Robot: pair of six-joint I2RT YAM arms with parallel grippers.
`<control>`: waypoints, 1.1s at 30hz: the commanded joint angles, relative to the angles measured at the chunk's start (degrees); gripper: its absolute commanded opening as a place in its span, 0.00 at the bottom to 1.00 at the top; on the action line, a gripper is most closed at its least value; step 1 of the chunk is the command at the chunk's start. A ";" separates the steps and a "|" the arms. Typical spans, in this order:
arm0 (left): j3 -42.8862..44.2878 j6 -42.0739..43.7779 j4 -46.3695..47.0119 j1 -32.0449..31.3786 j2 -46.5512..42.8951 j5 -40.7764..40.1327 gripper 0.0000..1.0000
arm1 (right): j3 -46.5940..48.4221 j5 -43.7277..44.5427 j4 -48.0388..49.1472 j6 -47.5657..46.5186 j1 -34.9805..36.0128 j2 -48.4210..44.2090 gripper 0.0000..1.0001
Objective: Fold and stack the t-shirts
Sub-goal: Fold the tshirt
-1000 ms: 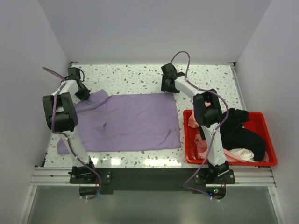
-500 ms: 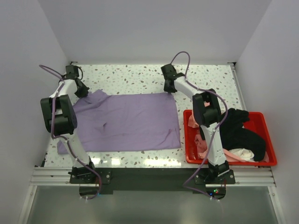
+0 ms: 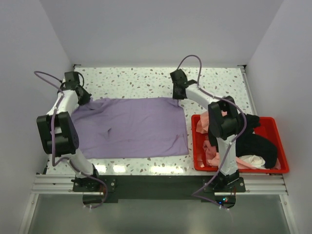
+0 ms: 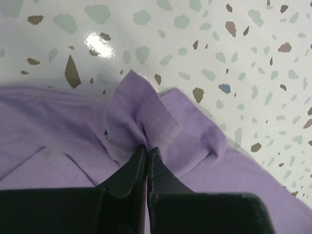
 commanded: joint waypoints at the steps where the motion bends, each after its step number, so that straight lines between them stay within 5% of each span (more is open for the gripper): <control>1: -4.95 -0.69 3.13 -0.23 -6.47 -0.13 0.00 | -3.73 0.39 4.28 -2.25 1.99 -8.69 0.00; 20: -34.76 -11.58 1.65 -0.15 -43.29 -11.11 0.00 | -32.81 2.33 5.78 0.21 5.51 -34.10 0.00; 33: -41.10 -23.71 -7.76 -0.14 -52.10 -25.79 0.00 | -39.42 0.75 3.23 -0.84 5.59 -40.44 0.00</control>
